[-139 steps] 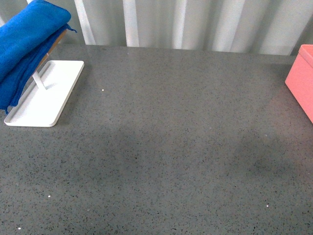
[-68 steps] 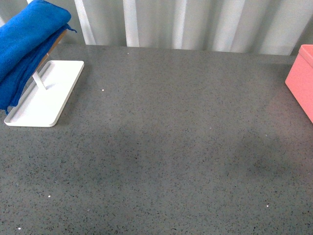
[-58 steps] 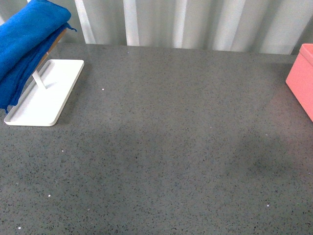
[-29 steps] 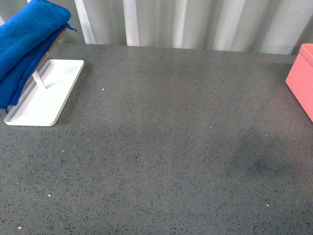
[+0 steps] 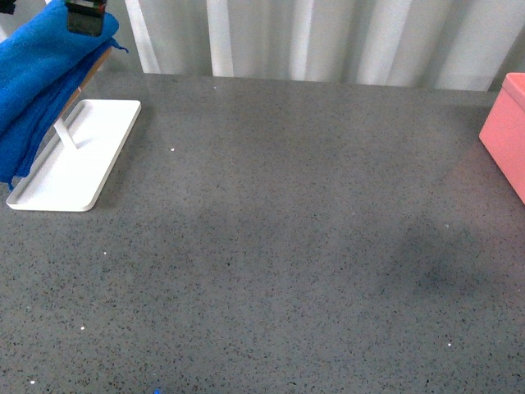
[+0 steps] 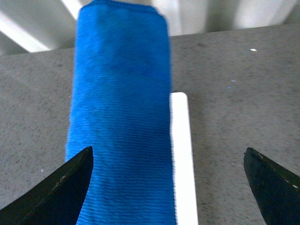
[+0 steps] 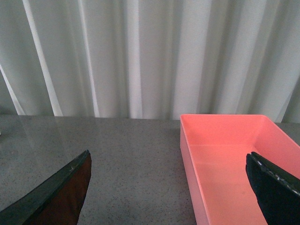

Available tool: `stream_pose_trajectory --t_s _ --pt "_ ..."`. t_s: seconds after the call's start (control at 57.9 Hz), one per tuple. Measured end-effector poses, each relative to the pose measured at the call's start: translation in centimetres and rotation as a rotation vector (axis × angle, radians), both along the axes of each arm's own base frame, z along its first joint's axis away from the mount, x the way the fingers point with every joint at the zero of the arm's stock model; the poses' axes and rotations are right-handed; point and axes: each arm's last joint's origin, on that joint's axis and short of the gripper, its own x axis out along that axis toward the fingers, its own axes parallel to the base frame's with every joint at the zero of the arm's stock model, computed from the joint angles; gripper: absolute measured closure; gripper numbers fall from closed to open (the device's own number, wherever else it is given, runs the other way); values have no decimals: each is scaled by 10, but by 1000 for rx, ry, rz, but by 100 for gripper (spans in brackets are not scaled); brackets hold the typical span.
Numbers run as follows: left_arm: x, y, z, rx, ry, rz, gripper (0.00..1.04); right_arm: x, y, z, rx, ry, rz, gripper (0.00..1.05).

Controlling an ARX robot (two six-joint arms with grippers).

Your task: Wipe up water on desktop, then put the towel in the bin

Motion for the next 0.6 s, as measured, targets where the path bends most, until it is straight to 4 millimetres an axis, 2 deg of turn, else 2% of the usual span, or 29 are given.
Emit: stream_pose_trajectory --t_s 0.207,0.605 --pt "15 26 -8 -53 30 99 7 0 0 0 0 0 0 7" --pt "24 20 -26 -47 53 88 7 0 0 0 0 0 0 7"
